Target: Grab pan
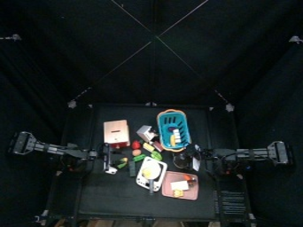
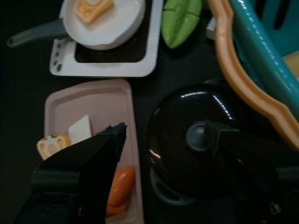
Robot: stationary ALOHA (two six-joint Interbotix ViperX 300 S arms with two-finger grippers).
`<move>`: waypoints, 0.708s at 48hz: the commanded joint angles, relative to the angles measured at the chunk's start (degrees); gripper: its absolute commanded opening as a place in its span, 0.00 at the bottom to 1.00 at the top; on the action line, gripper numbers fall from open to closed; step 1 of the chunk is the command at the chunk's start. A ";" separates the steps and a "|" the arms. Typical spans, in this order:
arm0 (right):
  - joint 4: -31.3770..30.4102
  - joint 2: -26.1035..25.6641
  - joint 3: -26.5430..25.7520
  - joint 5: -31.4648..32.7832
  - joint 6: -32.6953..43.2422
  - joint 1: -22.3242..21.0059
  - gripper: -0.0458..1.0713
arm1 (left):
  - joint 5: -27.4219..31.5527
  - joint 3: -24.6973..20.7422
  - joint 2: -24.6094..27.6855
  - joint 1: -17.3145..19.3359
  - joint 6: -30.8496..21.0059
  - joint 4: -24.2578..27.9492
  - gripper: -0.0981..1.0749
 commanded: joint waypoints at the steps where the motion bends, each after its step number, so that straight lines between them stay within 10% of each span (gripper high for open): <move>1: 0.09 -0.18 -2.29 -1.05 -0.09 1.93 0.94 | 0.09 -1.23 0.35 0.00 0.09 0.09 0.81; 34: -10.90 7.21 -4.39 -29.97 -0.26 3.52 0.94 | 11.51 -19.86 23.73 2.64 0.18 0.97 0.81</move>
